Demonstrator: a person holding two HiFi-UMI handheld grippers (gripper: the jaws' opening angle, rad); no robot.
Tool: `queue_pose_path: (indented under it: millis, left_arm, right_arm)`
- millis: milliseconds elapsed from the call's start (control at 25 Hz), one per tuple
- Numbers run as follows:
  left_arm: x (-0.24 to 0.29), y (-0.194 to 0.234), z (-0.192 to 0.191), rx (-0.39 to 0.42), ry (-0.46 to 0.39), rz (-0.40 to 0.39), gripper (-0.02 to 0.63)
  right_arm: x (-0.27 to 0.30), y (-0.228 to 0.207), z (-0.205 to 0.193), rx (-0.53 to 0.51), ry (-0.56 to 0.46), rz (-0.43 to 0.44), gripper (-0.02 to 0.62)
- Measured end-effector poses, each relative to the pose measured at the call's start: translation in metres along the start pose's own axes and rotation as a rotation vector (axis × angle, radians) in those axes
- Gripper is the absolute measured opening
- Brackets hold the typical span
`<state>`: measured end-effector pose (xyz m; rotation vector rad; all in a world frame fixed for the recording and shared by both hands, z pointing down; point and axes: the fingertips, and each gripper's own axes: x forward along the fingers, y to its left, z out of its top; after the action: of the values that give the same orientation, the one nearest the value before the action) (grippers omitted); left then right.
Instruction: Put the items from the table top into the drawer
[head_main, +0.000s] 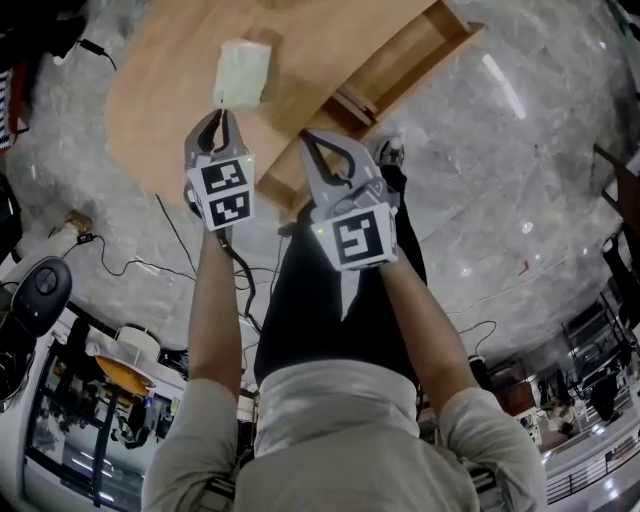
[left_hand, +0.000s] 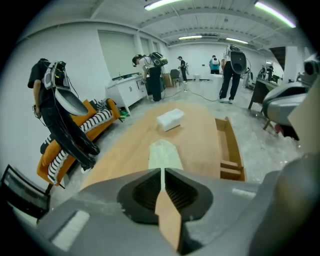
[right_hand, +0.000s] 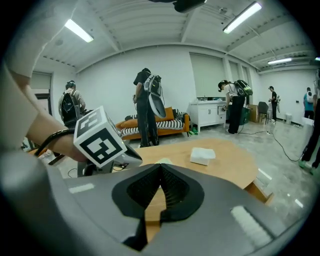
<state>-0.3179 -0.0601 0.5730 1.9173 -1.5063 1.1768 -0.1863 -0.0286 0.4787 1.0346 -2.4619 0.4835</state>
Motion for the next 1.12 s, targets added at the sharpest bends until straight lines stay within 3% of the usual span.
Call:
queue_pose_path:
  millis: [40,160,240,440,640,760,880,1120]
  left_arm:
    - [0.009,0.002,-0.001,-0.005,0.017,-0.007,0.031]
    - [0.033,0.006,-0.006,-0.023,0.082,-0.042,0.169]
    - [0.047,0.005,-0.011,-0.032,0.132,-0.06,0.213]
    - [0.064,-0.003,-0.019,-0.03,0.199,-0.101,0.219]
    - [0.072,-0.001,-0.03,-0.031,0.222,-0.067,0.219]
    - [0.076,-0.005,-0.035,-0.054,0.231,-0.048,0.209]
    - [0.077,-0.005,-0.034,-0.012,0.236,-0.044,0.038]
    - [0.07,-0.011,-0.025,-0.012,0.217,-0.078,0.021]
  right_arm:
    - [0.003,-0.003,-0.003,0.003,0.006,-0.001,0.008]
    - [0.008,-0.006,-0.012,0.029,0.018,0.018,0.008]
    - [0.009,-0.006,-0.019,0.053,0.025,0.042,0.008]
    - [0.014,-0.014,-0.017,0.036,0.029,0.062,0.008]
    - [0.015,-0.022,-0.018,0.059,0.029,0.063,0.008]
    - [0.013,-0.029,-0.025,0.064,0.029,0.059,0.008]
    - [0.012,-0.033,-0.026,0.069,0.034,0.052,0.008]
    - [0.011,-0.035,-0.025,0.073,0.034,0.049,0.008]
